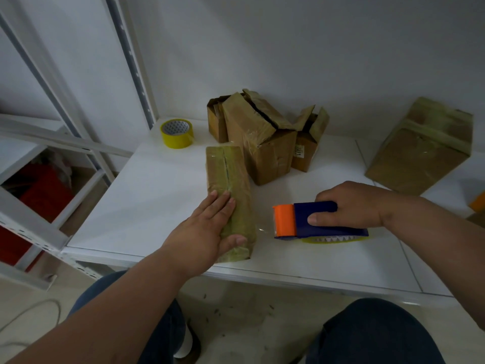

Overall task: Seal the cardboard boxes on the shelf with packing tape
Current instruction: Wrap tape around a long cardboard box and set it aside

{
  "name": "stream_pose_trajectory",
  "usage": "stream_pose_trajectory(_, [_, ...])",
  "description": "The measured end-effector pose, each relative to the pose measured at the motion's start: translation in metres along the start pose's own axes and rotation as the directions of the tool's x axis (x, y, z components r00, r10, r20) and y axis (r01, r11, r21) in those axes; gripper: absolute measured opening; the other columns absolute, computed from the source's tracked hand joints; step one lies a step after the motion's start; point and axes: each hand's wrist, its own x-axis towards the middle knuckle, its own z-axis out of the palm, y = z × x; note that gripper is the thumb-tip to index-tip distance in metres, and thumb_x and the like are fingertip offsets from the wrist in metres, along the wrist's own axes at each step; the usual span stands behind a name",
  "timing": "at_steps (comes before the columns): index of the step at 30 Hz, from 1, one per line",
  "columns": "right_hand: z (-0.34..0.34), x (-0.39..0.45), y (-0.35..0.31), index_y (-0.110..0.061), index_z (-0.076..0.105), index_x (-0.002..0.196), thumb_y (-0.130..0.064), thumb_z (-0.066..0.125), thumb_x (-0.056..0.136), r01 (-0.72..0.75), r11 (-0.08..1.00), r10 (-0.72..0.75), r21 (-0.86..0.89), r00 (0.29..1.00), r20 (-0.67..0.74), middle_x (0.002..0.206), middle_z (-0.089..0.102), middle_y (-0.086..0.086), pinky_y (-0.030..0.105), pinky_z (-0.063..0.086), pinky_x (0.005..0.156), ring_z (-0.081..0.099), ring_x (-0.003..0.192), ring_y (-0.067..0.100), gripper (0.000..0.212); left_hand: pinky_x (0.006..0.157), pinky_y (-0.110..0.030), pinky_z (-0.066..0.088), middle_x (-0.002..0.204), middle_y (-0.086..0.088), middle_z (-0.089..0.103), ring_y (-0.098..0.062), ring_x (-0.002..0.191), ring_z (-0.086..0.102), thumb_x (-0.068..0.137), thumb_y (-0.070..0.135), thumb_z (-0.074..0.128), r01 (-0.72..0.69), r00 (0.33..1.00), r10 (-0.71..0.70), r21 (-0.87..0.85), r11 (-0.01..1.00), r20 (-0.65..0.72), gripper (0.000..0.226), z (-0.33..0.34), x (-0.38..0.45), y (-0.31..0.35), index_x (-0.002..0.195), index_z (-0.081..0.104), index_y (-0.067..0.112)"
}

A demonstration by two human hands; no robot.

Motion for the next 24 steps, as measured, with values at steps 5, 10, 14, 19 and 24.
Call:
stream_pose_trajectory(5, [-0.004, 0.011, -0.015, -0.034, 0.058, 0.088, -0.076, 0.043, 0.078, -0.032, 0.994, 0.04, -0.101, 0.996, 0.084, 0.091, 0.063, -0.006, 0.03, 0.052, 0.078, 0.06, 0.084, 0.009, 0.045, 0.118, -0.024, -0.005, 0.162, 0.013, -0.004, -0.002, 0.144, -0.019, 0.063, 0.092, -0.003, -0.004, 1.0, 0.004, -0.014, 1.0, -0.012, 0.115, 0.0, -0.001, 0.001, 0.156, 0.005, 0.026])
stream_pose_trajectory(10, [-0.011, 0.029, -0.034, -0.031, 0.058, 0.08, -0.071, 0.05, 0.082, -0.092, 0.988, 0.11, -0.124, 0.983, 0.15, 0.091, 0.064, -0.001, 0.034, 0.051, 0.079, 0.062, 0.086, 0.015, 0.041, 0.113, -0.02, -0.01, 0.16, 0.015, -0.007, 0.0, 0.14, -0.023, 0.065, 0.086, 0.002, 0.008, 1.0, -0.008, -0.021, 1.0, -0.003, 0.108, -0.001, -0.003, 0.005, 0.155, 0.001, 0.027])
stream_pose_trajectory(14, [-0.013, 0.049, -0.045, -0.018, 0.063, 0.077, -0.067, 0.059, 0.079, -0.172, 0.984, 0.179, -0.055, 0.971, 0.161, 0.082, 0.062, 0.002, 0.031, 0.045, 0.07, 0.06, 0.074, 0.016, 0.049, 0.113, -0.02, -0.011, 0.158, 0.016, -0.01, -0.002, 0.14, -0.024, 0.064, 0.09, -0.002, -0.001, 1.0, 0.001, -0.036, 0.999, 0.003, 0.111, 0.0, -0.003, 0.005, 0.155, 0.0, 0.027])
stream_pose_trajectory(19, [-0.01, 0.057, -0.042, -0.02, 0.066, 0.08, -0.059, 0.069, 0.075, -0.294, 0.942, 0.257, 0.161, 0.942, 0.216, 0.086, 0.067, 0.002, 0.03, 0.048, 0.076, 0.064, 0.08, 0.018, 0.039, 0.115, -0.023, -0.009, 0.153, 0.02, -0.016, -0.004, 0.142, -0.024, 0.066, 0.088, -0.002, 0.0, 1.0, 0.001, -0.016, 1.0, 0.029, 0.106, -0.003, -0.003, 0.006, 0.154, -0.004, 0.029])
stream_pose_trajectory(24, [0.005, 0.05, -0.025, -0.02, 0.06, 0.079, -0.065, 0.065, 0.075, -0.334, 0.941, 0.321, 0.043, 0.928, 0.192, 0.088, 0.063, 0.002, 0.03, 0.05, 0.076, 0.062, 0.082, 0.017, 0.046, 0.123, -0.042, 0.009, 0.159, 0.015, -0.013, -0.009, 0.147, -0.021, 0.066, 0.092, -0.013, -0.068, 0.995, 0.067, 0.017, 0.998, 0.072, 0.093, -0.009, -0.007, 0.0, 0.145, -0.011, 0.044])
